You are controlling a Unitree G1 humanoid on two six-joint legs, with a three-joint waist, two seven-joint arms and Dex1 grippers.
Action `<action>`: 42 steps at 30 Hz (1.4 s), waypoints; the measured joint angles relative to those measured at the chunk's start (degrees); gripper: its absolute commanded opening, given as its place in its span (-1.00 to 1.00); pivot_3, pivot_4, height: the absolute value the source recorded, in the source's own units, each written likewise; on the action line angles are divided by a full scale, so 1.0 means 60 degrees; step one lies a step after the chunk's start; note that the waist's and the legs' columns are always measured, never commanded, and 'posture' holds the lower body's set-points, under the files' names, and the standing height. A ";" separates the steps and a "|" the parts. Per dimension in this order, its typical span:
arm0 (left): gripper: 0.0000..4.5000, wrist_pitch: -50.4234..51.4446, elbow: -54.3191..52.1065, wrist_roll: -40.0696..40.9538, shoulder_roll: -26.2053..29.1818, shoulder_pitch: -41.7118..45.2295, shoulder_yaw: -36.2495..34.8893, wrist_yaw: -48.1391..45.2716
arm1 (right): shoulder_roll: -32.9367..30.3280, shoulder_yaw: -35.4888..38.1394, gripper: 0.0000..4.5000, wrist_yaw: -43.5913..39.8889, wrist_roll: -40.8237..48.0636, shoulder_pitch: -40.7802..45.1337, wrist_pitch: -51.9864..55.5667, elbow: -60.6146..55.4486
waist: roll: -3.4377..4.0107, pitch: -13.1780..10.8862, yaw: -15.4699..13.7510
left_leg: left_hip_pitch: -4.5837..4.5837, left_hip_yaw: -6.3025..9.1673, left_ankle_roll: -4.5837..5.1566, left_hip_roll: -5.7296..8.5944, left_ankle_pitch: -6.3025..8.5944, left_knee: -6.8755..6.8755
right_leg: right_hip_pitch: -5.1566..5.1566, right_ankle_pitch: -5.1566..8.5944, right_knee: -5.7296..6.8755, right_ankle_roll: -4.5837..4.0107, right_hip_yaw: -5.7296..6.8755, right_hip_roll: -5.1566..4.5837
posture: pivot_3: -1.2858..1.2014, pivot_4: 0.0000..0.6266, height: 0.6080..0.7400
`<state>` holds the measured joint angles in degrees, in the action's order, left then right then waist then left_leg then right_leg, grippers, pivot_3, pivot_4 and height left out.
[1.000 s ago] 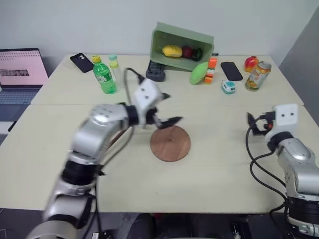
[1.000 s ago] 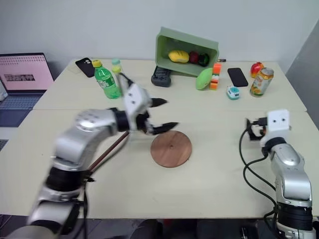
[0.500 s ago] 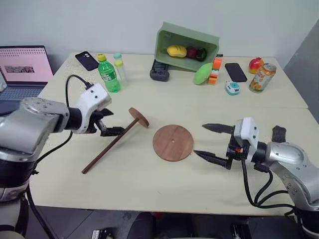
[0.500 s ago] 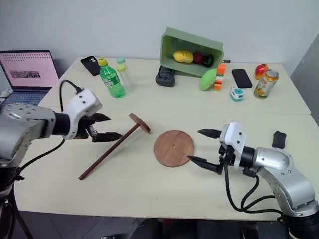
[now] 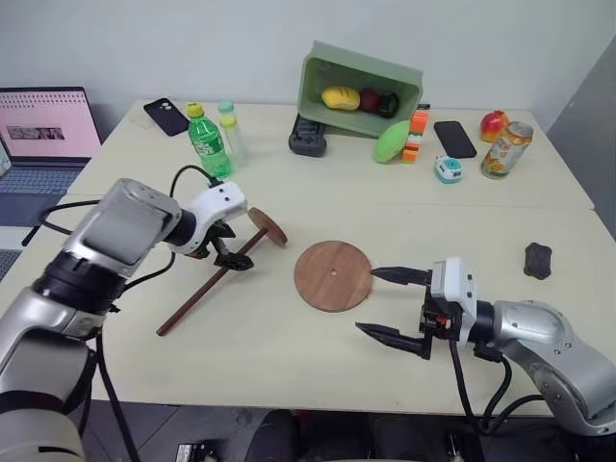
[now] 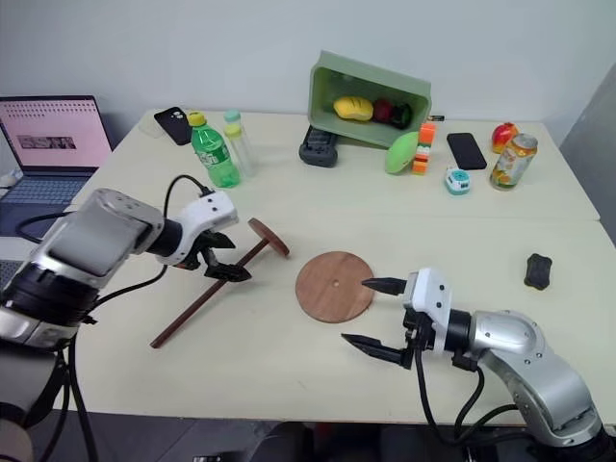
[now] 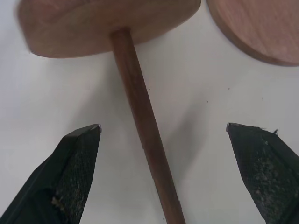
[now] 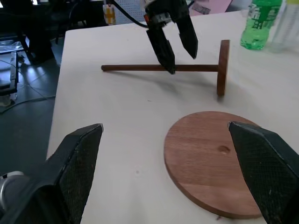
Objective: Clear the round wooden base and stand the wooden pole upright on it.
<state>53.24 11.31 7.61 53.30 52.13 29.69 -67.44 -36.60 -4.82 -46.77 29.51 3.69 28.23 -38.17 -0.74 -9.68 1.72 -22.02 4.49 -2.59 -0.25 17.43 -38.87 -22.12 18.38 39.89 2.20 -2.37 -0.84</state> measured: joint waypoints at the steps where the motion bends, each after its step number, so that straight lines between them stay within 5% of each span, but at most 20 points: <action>1: 1.00 -0.0012 0.0257 -0.0129 -0.0094 0.0091 0.0071 -0.0094 | 0.0064 0.0000 0.99 0.0102 0.0009 -0.0015 0.0010 -0.0052 | 0.0000 0.0000 0.0011 | -0.0002 0.0001 0.0000 -0.0004 0.0000 0.0000 | -0.0006 0.0000 0.0002 0.0000 0.0001 0.0002 | 0.03 -0.52 1.00; 11: 1.00 -0.0447 0.1496 -0.1055 -0.0429 0.0793 0.0569 -0.1103 | 0.0115 -0.0241 0.99 0.0312 0.0022 -0.0021 0.0207 -0.0378 | -0.0001 -0.0001 0.0019 | -0.0005 0.0001 0.0000 -0.0029 0.0000 -0.0001 | -0.0009 0.0000 0.0003 -0.0001 0.0001 0.0004 | 0.03 -0.52 1.00; 31: -0.87 -0.0364 0.1431 -0.1785 -0.0664 0.0565 0.0618 -0.1564 | 0.0153 -0.0539 1.00 0.0759 0.0020 0.0009 0.0409 -0.0731 | -0.0002 -0.0001 0.0019 | -0.0006 0.0003 0.0000 -0.0041 0.0000 -0.0002 | -0.0009 0.0000 0.0006 -0.0001 0.0000 0.0000 | 0.03 -0.52 1.00; 42: -0.89 0.0418 0.0680 -0.1211 -0.0837 0.0122 -0.0504 -0.1092 | -0.0261 -0.0429 1.00 0.0648 0.0069 0.0017 0.0416 -0.0727 | -0.0002 -0.0001 0.0008 | -0.0009 0.0007 0.0001 -0.0049 0.0000 -0.0006 | -0.0009 0.0000 0.0007 -0.0001 0.0004 -0.0009 | 0.03 -0.52 1.00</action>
<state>55.75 15.39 0.35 48.28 52.86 26.66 -73.99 -38.17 -7.40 -42.88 29.92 3.79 30.73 -42.53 -0.75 -9.69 1.77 -22.07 4.54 -2.59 -0.55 17.43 -38.90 -22.18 18.38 39.94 2.19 -2.35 -0.90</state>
